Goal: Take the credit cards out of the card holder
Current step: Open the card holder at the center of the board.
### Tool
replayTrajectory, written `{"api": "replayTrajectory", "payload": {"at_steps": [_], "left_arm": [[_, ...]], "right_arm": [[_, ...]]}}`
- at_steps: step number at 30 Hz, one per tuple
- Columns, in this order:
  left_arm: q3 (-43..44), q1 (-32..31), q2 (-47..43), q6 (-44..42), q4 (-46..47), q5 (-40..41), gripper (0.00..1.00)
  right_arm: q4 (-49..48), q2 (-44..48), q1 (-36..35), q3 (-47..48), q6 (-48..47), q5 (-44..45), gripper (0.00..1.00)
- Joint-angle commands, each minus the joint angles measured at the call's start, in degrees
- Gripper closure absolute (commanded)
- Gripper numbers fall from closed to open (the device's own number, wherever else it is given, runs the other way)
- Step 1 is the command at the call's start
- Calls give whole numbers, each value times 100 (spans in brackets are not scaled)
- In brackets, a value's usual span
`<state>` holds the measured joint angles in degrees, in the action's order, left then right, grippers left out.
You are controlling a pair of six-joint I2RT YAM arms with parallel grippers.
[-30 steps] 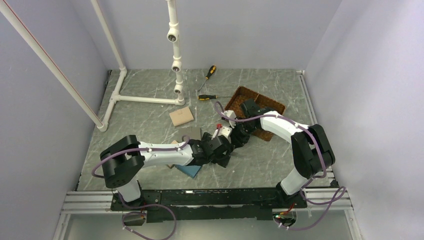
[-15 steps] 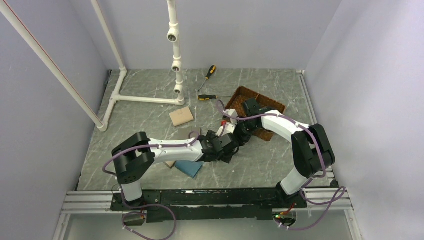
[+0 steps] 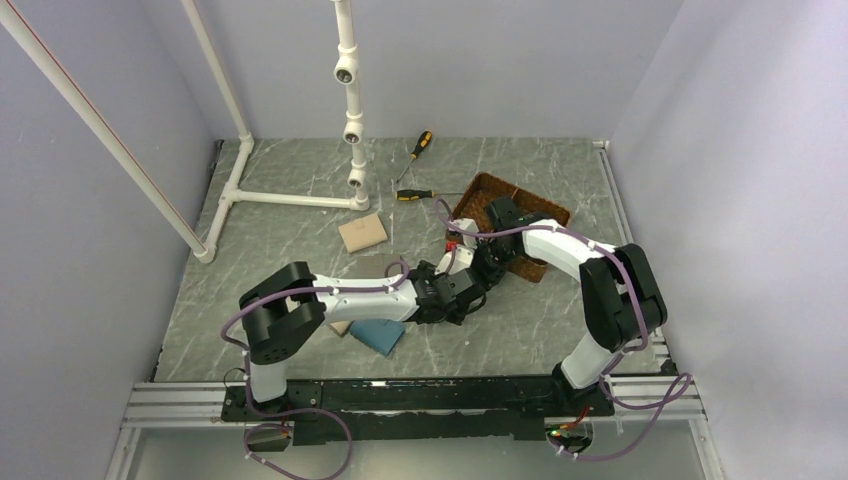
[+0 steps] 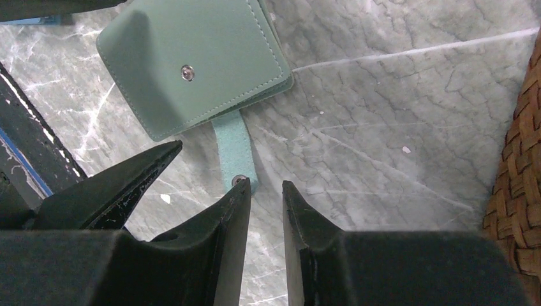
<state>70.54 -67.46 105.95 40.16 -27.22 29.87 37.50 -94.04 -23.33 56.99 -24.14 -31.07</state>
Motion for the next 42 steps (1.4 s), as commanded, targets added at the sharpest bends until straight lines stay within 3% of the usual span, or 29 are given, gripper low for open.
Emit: {"api": "replayTrajectory", "payload": {"at_steps": [1, 23, 27, 32, 37, 42], "left_arm": [[92, 40, 292, 1, -15, -39, 17], [201, 40, 719, 42, -243, 183, 27], [221, 40, 753, 55, -326, 225, 40], [203, 40, 604, 87, -429, 319, 75], [79, 40, 269, 82, -447, 353, 100], [-109, 49, -166, 70, -328, 303, 100]], "right_arm": [[-65, 67, -154, 233, 42, -460, 72], [-155, 18, -111, 242, 278, -478, 72], [-155, 19, -101, 242, 289, -511, 72], [-146, 21, -86, 251, 287, -539, 72], [-129, 34, -74, 259, 271, -616, 72], [-85, 43, -65, 285, 251, -794, 72]]}}
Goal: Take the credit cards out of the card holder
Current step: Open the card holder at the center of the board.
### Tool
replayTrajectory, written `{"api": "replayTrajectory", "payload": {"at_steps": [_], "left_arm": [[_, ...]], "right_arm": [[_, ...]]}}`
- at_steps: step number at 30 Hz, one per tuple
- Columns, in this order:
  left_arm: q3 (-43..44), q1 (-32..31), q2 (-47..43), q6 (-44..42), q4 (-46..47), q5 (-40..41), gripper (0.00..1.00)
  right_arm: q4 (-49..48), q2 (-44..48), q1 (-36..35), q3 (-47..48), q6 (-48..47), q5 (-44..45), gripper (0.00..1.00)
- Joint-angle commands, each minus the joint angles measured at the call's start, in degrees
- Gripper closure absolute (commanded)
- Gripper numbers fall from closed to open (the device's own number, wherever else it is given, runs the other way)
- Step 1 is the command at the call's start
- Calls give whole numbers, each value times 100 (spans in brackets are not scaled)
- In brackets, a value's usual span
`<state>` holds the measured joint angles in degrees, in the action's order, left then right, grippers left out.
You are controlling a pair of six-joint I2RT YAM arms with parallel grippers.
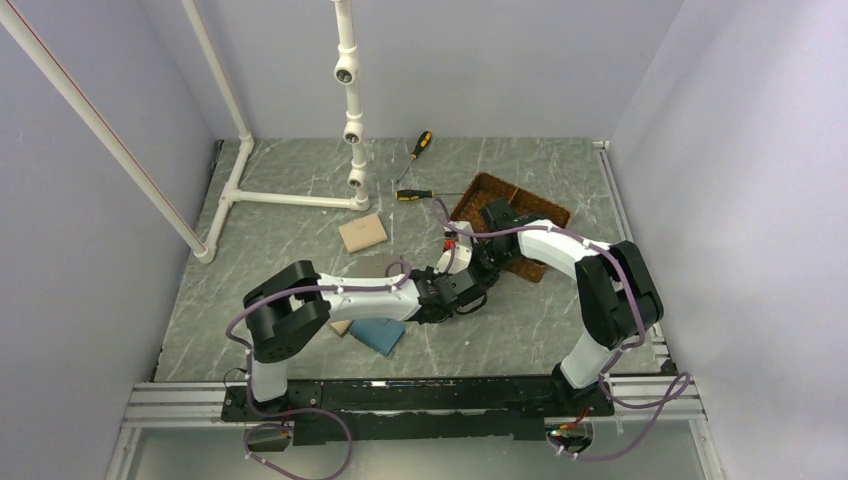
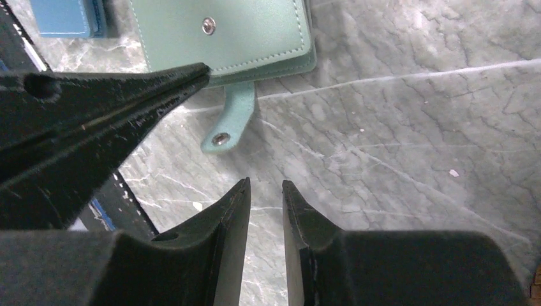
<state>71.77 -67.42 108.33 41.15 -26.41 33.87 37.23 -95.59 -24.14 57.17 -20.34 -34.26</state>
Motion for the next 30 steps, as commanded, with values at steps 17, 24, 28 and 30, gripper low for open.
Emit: {"api": "replayTrajectory", "payload": {"at_steps": [17, 24, 28, 30], "left_arm": [[-1624, 855, -2174, 123, 1058, -1699, 100], [-2231, 1305, -2718, 341, 1696, -2417, 100], [-2438, 1442, -2848, 458, 1915, -2656, 100], [-2513, 1496, -2883, 501, 2019, -2754, 100]], "right_arm": [[-11, -163, -36, 373, 68, -1946, 40], [-235, -431, -358, 432, 348, -1837, 40], [-490, -517, -406, 411, 627, -1373, 40], [-565, -550, -419, 409, 730, -1266, 40]]}}
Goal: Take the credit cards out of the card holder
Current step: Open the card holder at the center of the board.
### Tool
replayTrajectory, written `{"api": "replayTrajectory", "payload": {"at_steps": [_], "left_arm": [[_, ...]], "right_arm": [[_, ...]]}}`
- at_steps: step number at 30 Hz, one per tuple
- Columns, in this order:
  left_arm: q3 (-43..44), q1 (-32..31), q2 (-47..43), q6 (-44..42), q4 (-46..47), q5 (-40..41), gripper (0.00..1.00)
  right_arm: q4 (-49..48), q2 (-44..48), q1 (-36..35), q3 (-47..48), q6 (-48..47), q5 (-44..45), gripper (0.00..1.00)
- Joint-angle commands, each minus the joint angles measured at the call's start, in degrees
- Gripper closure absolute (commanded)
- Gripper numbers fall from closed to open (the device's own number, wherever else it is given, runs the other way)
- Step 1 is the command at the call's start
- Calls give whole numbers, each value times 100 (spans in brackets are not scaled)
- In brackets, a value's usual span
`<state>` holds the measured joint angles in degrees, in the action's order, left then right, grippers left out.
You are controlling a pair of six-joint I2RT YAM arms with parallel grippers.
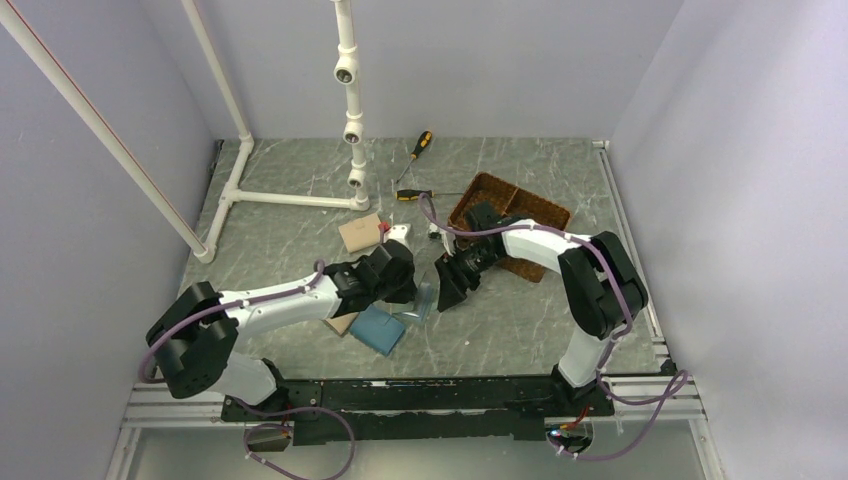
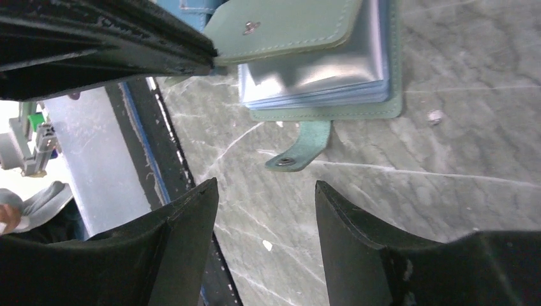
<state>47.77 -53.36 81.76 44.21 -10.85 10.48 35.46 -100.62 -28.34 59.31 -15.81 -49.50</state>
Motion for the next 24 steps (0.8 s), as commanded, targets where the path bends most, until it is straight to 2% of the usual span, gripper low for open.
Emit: {"api": "replayTrajectory", "payload": {"at_steps": [1, 10, 14, 19, 24], "left_arm": [[-132, 119, -228, 211, 514, -476, 100], [-221, 244, -328, 317, 698, -698, 100], [-265, 296, -377, 366, 682, -719, 100], [-365, 404, -522, 404, 635, -732, 100], [-594, 629, -825, 492, 656, -824, 100]], "right_arm": [[-428, -69, -23, 195, 325, 306, 40], [-637, -260, -278, 303, 773, 529, 38], [-672, -239, -304, 283, 825, 787, 41], [-574, -192, -282, 318, 741, 1179, 73], [-410, -10, -193, 376, 551, 1379, 94]]}}
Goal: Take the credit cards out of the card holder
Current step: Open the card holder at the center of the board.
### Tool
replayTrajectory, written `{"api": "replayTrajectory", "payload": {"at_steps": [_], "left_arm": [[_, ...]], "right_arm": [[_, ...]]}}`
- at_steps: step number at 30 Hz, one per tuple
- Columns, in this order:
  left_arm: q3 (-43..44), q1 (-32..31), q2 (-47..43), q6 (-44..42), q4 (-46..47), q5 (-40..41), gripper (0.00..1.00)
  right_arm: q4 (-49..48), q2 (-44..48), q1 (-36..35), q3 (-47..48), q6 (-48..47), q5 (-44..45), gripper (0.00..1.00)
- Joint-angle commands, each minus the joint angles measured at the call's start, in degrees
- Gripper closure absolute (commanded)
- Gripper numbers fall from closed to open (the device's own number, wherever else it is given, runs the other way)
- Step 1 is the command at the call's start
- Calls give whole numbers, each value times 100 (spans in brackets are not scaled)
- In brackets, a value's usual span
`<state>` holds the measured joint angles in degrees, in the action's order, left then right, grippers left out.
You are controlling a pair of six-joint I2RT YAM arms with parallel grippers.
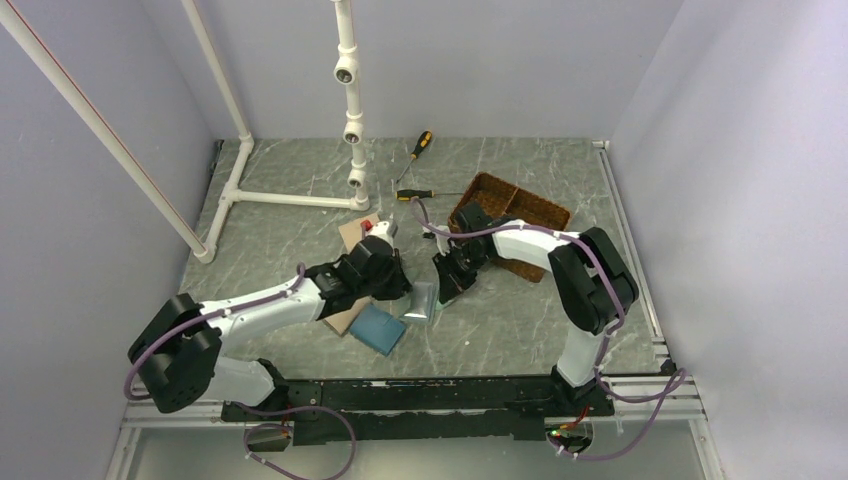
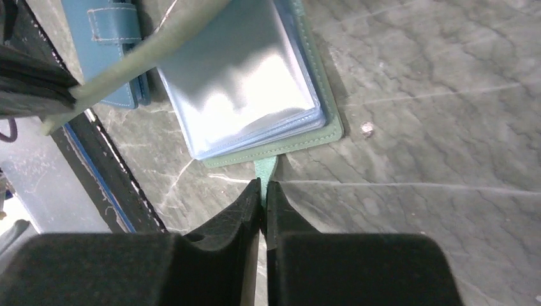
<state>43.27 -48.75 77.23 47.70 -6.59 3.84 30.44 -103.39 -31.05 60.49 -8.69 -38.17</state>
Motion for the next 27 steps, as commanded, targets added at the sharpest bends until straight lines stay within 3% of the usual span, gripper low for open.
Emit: {"api": "replayTrajectory", "payload": {"at_steps": [1, 8, 17, 23, 27], "left_arm": [[-227, 243, -450, 169, 300, -246, 100], [-620, 852, -684, 149, 333, -690, 100], [-670, 1175, 432, -140, 241, -1013, 100], [-377, 1180, 334, -278, -391, -707, 99], [-412, 1175, -317, -487, -208, -1056, 77]], "right_arm": [[114, 346, 114, 261, -206, 287, 97], [181, 778, 461, 103, -583, 754, 100], [219, 561, 477, 61, -731, 1404, 100], [235, 614, 473, 77, -790, 1416, 78], [278, 789, 476, 115, -844, 1114, 64]]}}
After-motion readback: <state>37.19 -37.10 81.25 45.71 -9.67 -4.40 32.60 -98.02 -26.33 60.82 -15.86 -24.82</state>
